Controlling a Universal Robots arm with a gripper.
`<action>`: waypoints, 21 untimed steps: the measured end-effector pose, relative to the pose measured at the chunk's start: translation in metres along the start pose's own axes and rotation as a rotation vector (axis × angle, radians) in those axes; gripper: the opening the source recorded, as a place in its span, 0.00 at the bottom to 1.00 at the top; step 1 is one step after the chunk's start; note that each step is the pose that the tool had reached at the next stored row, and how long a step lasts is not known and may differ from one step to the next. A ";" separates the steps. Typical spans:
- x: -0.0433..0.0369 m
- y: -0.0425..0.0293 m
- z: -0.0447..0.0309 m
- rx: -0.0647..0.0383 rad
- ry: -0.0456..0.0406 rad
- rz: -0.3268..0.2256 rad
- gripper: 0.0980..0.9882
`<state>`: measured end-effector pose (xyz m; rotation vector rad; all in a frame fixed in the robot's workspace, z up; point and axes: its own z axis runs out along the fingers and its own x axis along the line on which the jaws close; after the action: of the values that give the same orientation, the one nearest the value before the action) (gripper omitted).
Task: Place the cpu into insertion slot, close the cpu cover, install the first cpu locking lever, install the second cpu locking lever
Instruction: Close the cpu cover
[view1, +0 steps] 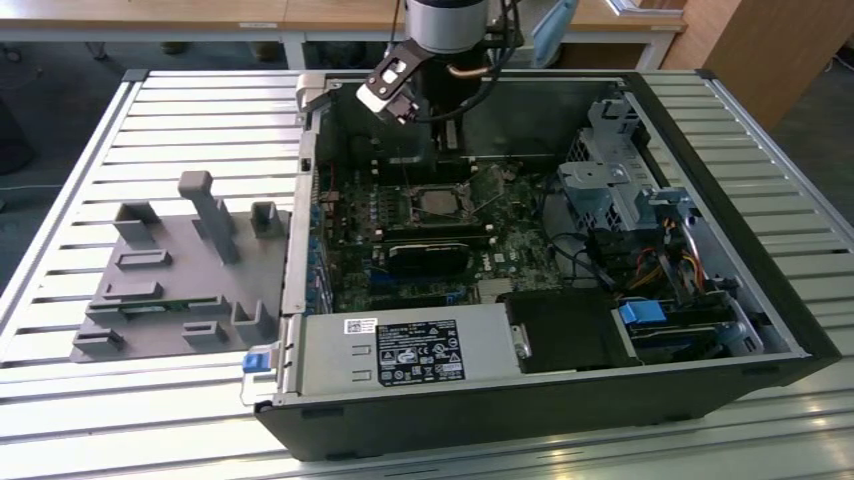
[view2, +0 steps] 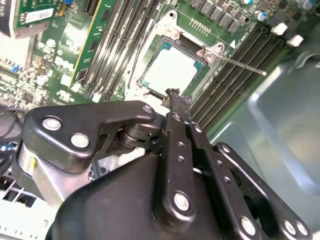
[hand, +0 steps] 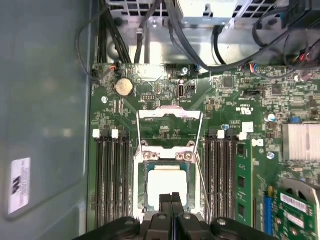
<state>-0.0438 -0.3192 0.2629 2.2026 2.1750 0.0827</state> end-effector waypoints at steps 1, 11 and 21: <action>0.0000 0.0000 -0.0007 0.000 0.0000 0.000 0.01; -0.0069 -0.0002 -0.0009 0.000 0.0007 0.000 0.01; -0.0069 0.0227 0.0010 0.016 0.0004 0.000 0.01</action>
<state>-0.0212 -0.3264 0.2635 2.2117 2.1832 0.0657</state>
